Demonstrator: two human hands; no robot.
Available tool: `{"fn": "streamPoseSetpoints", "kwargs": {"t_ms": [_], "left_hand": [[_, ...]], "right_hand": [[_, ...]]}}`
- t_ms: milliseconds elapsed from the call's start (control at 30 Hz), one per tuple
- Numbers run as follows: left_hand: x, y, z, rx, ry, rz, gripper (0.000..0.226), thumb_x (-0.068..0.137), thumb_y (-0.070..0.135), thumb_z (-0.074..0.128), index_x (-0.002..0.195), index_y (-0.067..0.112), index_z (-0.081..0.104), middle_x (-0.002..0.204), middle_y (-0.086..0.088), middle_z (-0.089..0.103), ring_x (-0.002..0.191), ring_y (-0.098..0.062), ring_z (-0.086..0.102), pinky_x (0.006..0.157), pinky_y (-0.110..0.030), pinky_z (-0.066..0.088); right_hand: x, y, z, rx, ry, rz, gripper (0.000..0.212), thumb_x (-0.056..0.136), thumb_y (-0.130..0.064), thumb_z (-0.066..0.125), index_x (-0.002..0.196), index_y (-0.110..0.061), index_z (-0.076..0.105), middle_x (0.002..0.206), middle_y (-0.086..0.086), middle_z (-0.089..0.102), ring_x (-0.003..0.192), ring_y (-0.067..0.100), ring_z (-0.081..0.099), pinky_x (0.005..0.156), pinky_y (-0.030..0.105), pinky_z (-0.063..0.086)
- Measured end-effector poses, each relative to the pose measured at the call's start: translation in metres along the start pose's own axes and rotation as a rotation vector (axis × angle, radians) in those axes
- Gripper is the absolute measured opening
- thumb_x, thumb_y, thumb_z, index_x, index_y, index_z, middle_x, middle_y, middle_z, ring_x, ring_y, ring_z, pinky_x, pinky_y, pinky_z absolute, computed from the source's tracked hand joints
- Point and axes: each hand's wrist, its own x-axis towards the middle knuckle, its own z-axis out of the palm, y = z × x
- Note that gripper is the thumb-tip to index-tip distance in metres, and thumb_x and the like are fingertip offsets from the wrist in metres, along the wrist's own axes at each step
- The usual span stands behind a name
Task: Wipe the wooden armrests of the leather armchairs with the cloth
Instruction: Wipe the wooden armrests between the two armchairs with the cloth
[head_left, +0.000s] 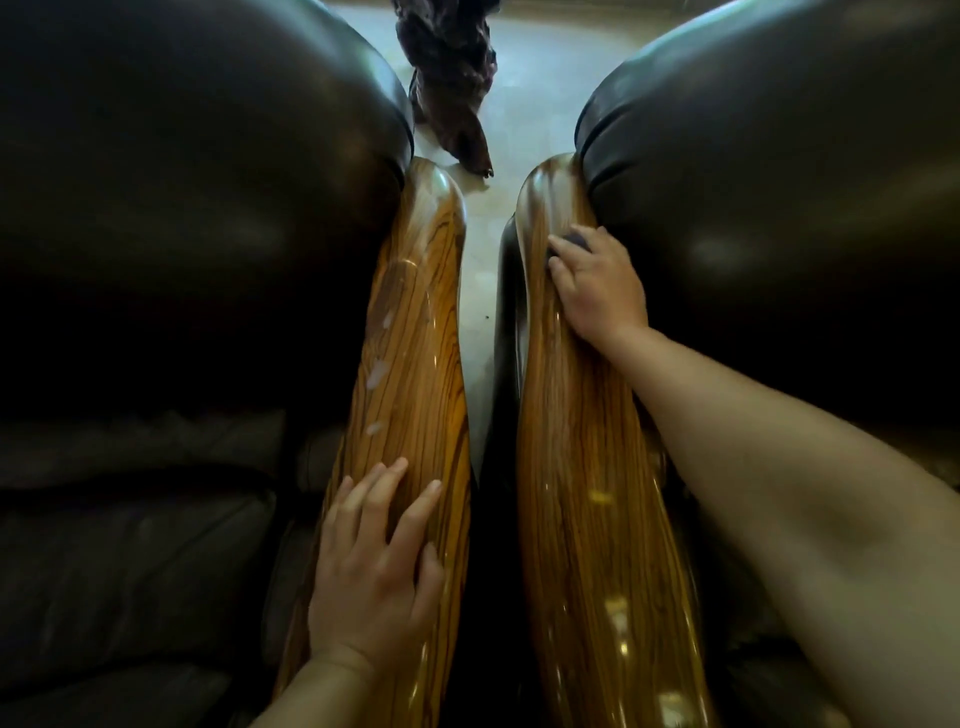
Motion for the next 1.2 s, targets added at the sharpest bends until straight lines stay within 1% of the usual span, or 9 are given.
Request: {"fn": "streamPoseSetpoints", "kwargs": {"t_ms": [100,267,367,533,700,767,967,1067,1200], "left_hand": [[-0.003,-0.002,0.001,0.024,-0.004,0.009,0.050,0.087,0.032,0.045,0.137,0.024,0.048,0.146,-0.009,0.041,0.139,-0.030,0.035,0.121,-0.049,0.016],[-0.003,-0.002,0.002,0.026,-0.010,0.008,0.051,0.087,0.031,0.044,0.137,0.024,0.049,0.147,-0.010,0.040,0.140,-0.031,0.034,0.120,-0.051,0.017],[-0.003,0.000,0.001,0.026,-0.005,0.002,0.049,0.088,0.031,0.044,0.136,0.023,0.050,0.146,-0.010,0.041,0.139,-0.031,0.034,0.120,-0.050,0.017],[-0.004,0.002,0.000,0.022,-0.001,-0.005,0.049,0.088,0.033,0.043,0.135,0.023,0.050,0.145,-0.010,0.040,0.139,-0.030,0.032,0.118,-0.053,0.021],[-0.003,0.001,0.001,0.042,0.013,0.002,0.049,0.087,0.032,0.044,0.135,0.021,0.051,0.145,-0.012,0.042,0.138,-0.033,0.035,0.117,-0.056,0.023],[-0.003,0.001,0.002,0.048,0.021,0.008,0.049,0.087,0.031,0.044,0.134,0.020,0.052,0.145,-0.012,0.041,0.138,-0.033,0.035,0.117,-0.056,0.023],[-0.004,-0.001,0.005,0.042,0.032,0.016,0.050,0.088,0.032,0.044,0.136,0.022,0.048,0.146,-0.011,0.038,0.140,-0.030,0.030,0.117,-0.054,0.021],[-0.005,-0.003,0.004,0.042,0.026,0.011,0.049,0.088,0.031,0.044,0.137,0.022,0.048,0.146,-0.011,0.039,0.139,-0.032,0.031,0.116,-0.057,0.025],[-0.006,-0.003,0.005,0.060,0.012,0.010,0.050,0.089,0.033,0.043,0.138,0.023,0.047,0.148,-0.010,0.037,0.140,-0.031,0.030,0.120,-0.051,0.018]], "right_hand": [[-0.048,-0.008,0.008,-0.034,0.011,-0.059,0.047,0.106,-0.043,0.039,0.150,-0.031,0.045,0.163,-0.001,0.034,0.152,0.026,0.022,0.123,0.045,0.019],[-0.234,0.017,0.013,-0.065,-0.125,-0.441,0.049,0.106,-0.043,0.040,0.155,-0.041,0.033,0.167,-0.009,0.021,0.156,0.024,0.013,0.124,0.049,0.018],[-0.259,0.048,0.006,-0.038,-0.185,-0.577,0.046,0.107,-0.039,0.045,0.152,-0.040,0.039,0.166,-0.007,0.026,0.155,0.027,0.018,0.122,0.053,0.021],[-0.125,0.034,-0.001,0.106,-0.019,-0.063,0.047,0.106,-0.045,0.036,0.151,-0.037,0.040,0.165,-0.008,0.026,0.155,0.022,0.011,0.124,0.048,0.020],[-0.029,0.003,0.004,0.236,0.094,0.207,0.047,0.107,-0.038,0.039,0.151,-0.025,0.045,0.163,0.000,0.031,0.145,0.028,0.036,0.118,0.041,0.030],[-0.039,0.003,0.003,0.261,0.088,0.202,0.046,0.107,-0.038,0.039,0.151,-0.026,0.045,0.164,-0.002,0.030,0.145,0.025,0.035,0.118,0.040,0.031],[-0.258,0.024,0.013,-0.046,-0.025,-0.231,0.049,0.106,-0.050,0.035,0.155,-0.040,0.033,0.168,-0.011,0.017,0.156,0.024,0.013,0.123,0.051,0.019],[-0.362,0.043,0.030,-0.137,-0.120,-0.462,0.052,0.105,-0.043,0.046,0.155,-0.036,0.036,0.167,-0.005,0.024,0.153,0.037,0.020,0.117,0.061,0.025],[-0.413,0.063,0.037,-0.249,-0.192,-0.625,0.051,0.104,-0.038,0.050,0.154,-0.036,0.039,0.165,-0.007,0.028,0.153,0.036,0.023,0.113,0.061,0.030]]}}
